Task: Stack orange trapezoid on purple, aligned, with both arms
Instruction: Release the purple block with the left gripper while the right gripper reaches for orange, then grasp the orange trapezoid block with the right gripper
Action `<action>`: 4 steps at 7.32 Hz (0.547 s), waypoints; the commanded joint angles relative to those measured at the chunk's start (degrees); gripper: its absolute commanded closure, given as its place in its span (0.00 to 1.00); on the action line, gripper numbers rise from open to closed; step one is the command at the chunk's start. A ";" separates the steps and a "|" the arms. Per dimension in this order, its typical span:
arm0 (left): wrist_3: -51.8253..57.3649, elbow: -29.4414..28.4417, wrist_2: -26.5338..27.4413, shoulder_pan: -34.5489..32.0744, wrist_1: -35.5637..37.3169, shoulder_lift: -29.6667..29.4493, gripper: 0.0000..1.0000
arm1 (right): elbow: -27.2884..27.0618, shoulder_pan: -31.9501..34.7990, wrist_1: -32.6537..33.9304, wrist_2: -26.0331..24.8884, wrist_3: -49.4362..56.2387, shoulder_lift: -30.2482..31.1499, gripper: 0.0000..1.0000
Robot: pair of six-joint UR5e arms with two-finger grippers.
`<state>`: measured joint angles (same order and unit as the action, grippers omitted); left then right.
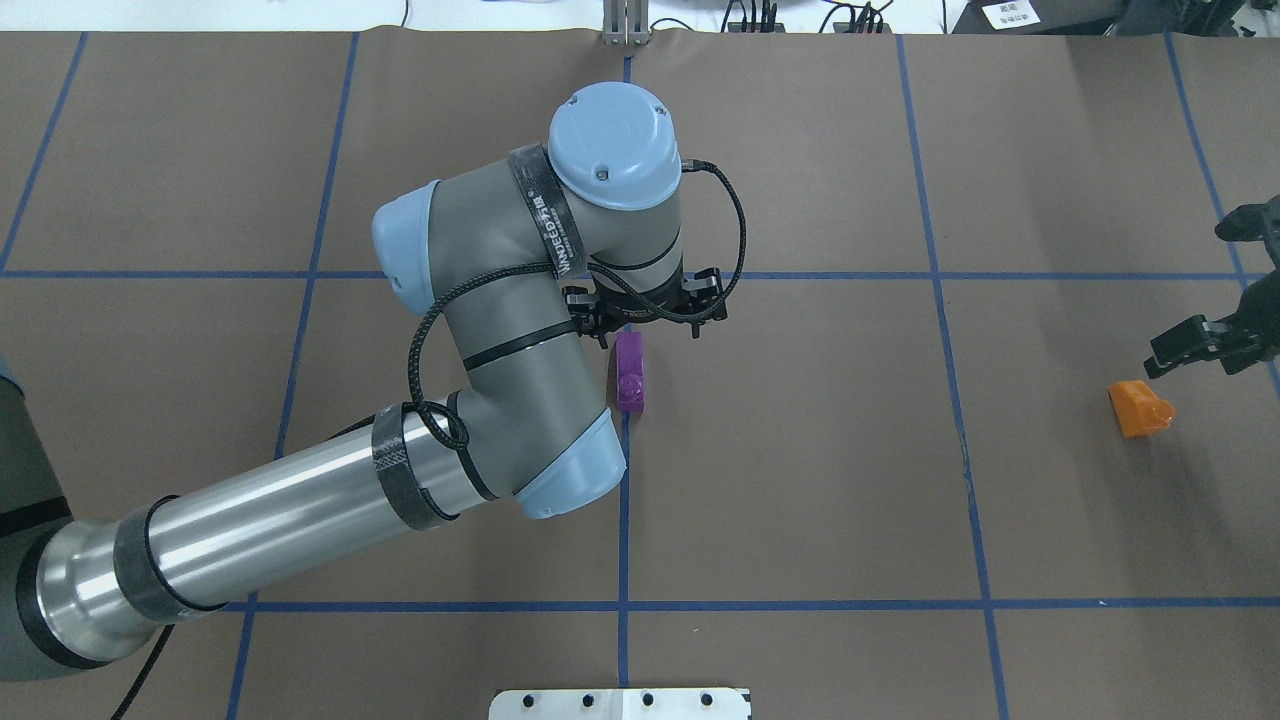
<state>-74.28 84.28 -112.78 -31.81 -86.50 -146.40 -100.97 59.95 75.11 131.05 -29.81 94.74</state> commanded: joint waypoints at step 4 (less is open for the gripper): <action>-0.70 -0.08 0.19 0.43 -0.16 1.03 0.00 | 1.03 -4.40 0.03 -3.26 1.50 0.44 0.07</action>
<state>-74.95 84.19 -112.59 -31.45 -86.59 -145.91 -100.33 56.00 75.17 128.27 -29.26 94.91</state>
